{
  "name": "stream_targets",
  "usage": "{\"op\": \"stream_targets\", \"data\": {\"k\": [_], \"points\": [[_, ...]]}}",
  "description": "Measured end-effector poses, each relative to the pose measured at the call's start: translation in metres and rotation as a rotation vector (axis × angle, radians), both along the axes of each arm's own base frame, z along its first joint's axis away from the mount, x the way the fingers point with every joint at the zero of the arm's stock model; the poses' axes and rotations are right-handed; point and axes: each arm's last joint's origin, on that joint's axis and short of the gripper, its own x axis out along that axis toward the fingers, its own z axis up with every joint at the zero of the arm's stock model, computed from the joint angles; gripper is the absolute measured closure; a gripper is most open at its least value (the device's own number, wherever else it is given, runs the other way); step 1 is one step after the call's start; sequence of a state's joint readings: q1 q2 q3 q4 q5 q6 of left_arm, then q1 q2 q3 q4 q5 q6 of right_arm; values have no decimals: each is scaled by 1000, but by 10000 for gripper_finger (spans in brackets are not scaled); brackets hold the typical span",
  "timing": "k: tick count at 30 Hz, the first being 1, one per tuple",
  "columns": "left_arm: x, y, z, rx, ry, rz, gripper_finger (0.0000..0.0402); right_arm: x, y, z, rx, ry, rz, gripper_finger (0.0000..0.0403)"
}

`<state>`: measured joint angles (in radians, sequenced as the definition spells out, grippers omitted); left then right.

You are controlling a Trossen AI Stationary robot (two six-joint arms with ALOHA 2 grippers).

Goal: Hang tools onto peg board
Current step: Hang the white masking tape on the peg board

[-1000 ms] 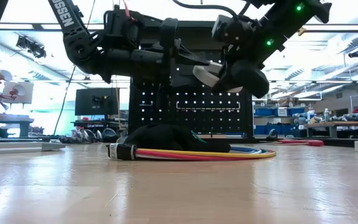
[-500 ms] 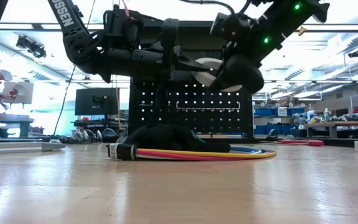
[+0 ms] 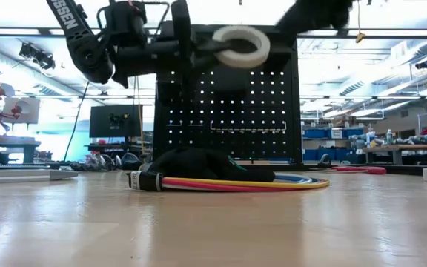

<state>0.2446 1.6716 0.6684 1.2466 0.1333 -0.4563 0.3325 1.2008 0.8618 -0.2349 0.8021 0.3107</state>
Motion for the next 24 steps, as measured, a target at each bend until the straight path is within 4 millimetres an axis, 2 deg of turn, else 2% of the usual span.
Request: {"op": "stream_targets", "data": {"k": [4,7,12,19,24], "points": [[0,-8,6,89,-64,-5,326,-4,-4,-51,95,-209,-32,202],[-1,-14,12,121,-129,-24,326,-1,-14,-71,135,-462,-38,202],[-5,-19,24,141,-254,-34,326,6,-27,-64,70,-811,57,207],[4,-21,40,177,-300,-105,326,38,-38,-46,-9,-909,148,211],[3,-22,43,173,-331,-141,326,45,-41,-31,-24,-966,175,211]]}}
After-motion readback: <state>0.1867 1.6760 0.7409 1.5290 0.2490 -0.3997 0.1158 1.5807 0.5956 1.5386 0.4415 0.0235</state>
